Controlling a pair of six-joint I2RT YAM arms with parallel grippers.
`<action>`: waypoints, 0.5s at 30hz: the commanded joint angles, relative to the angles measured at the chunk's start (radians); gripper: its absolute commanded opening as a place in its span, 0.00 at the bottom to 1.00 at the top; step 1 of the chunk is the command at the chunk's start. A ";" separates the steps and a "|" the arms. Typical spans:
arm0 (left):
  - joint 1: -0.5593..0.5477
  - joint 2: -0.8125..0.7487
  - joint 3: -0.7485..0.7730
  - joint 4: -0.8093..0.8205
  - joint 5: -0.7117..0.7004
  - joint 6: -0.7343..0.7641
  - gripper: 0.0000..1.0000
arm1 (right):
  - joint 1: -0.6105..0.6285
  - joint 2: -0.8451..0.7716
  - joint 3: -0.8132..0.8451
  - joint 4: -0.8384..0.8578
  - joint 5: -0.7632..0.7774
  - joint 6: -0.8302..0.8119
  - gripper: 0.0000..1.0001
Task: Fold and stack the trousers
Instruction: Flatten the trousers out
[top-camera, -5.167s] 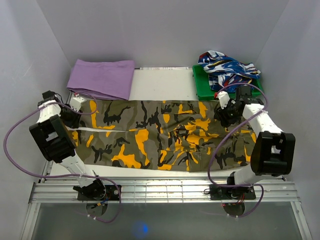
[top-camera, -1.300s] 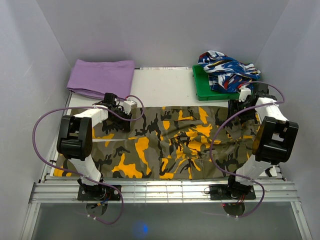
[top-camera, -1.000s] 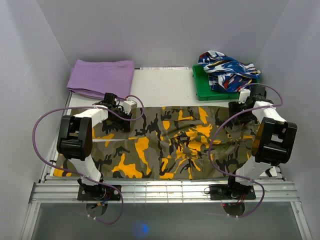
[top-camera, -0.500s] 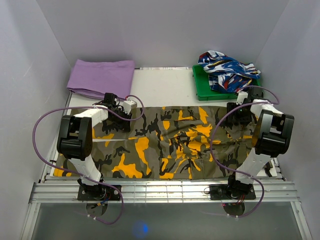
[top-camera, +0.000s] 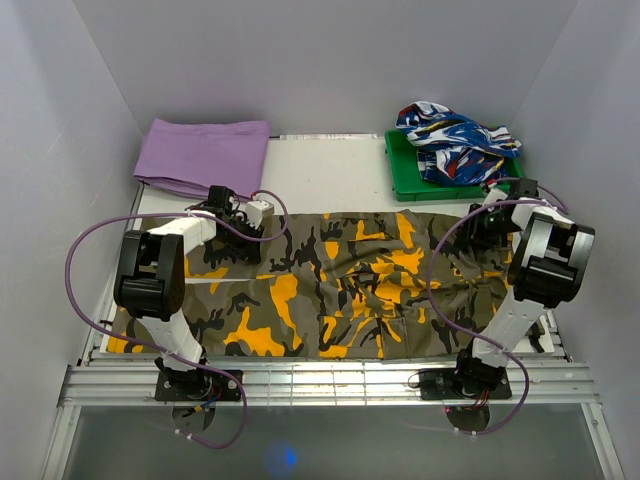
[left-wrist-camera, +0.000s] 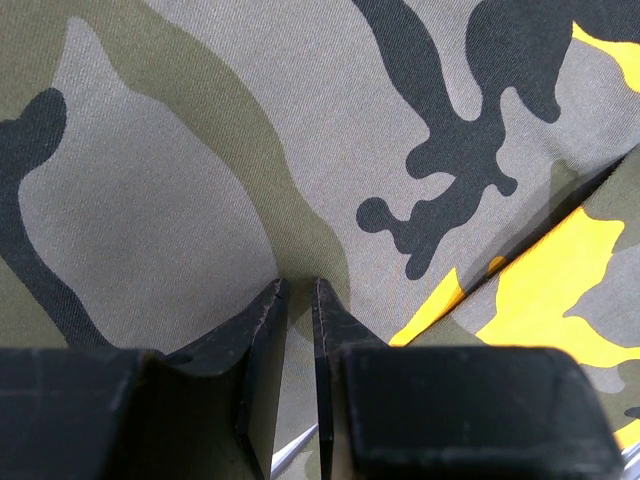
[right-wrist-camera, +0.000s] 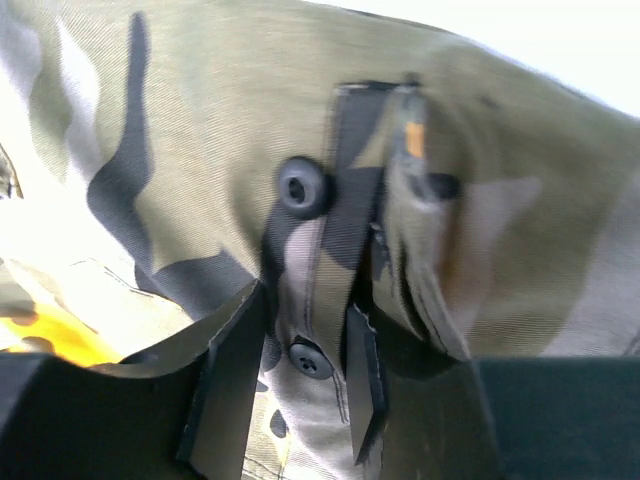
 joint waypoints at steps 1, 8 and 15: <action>-0.011 0.063 -0.038 -0.035 -0.030 0.005 0.28 | -0.032 0.018 0.025 -0.037 -0.066 0.070 0.41; -0.011 0.063 -0.038 -0.033 -0.025 0.006 0.28 | -0.026 -0.132 0.044 -0.026 0.017 0.038 0.61; -0.009 0.071 -0.032 -0.033 -0.028 0.003 0.28 | 0.005 -0.221 0.195 -0.175 0.000 -0.046 0.68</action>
